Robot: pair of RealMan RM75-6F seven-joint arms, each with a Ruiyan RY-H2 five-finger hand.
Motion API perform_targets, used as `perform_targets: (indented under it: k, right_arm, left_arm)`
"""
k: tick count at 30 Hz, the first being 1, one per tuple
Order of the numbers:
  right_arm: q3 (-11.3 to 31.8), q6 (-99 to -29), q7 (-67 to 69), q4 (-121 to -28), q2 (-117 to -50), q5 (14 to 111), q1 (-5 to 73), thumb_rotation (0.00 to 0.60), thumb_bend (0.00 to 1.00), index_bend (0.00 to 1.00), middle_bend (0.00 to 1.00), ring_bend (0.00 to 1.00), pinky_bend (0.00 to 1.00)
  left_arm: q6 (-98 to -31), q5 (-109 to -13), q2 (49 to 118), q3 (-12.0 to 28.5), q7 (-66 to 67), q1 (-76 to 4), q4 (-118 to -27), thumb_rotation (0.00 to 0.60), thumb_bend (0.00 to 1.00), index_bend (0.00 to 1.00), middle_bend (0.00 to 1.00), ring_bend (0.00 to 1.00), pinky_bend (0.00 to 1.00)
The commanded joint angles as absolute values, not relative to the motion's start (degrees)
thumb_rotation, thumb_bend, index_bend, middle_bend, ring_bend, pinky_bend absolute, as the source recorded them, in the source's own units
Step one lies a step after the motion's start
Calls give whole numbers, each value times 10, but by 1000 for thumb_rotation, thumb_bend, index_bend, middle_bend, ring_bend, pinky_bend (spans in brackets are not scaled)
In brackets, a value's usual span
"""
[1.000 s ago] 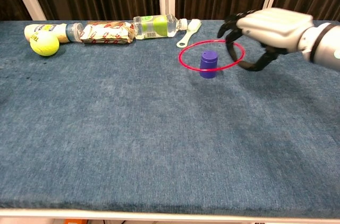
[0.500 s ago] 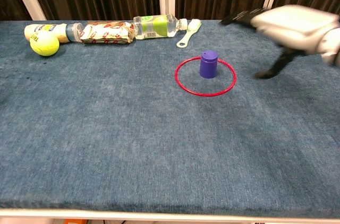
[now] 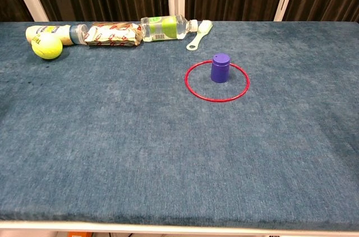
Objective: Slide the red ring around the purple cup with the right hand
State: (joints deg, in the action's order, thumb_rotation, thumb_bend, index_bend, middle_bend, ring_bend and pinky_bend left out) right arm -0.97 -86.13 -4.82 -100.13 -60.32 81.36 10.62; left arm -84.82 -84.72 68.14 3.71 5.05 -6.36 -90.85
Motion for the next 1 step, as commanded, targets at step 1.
perform_targets:
  k: [1]
  right_arm:
    - [-18,-886,-29,-1007,-591,820,81,600,142,0,41,0,0]
  left_arm:
    - [-853,-845,680,38,61,-61,-914,600,25,129,61,0,0]
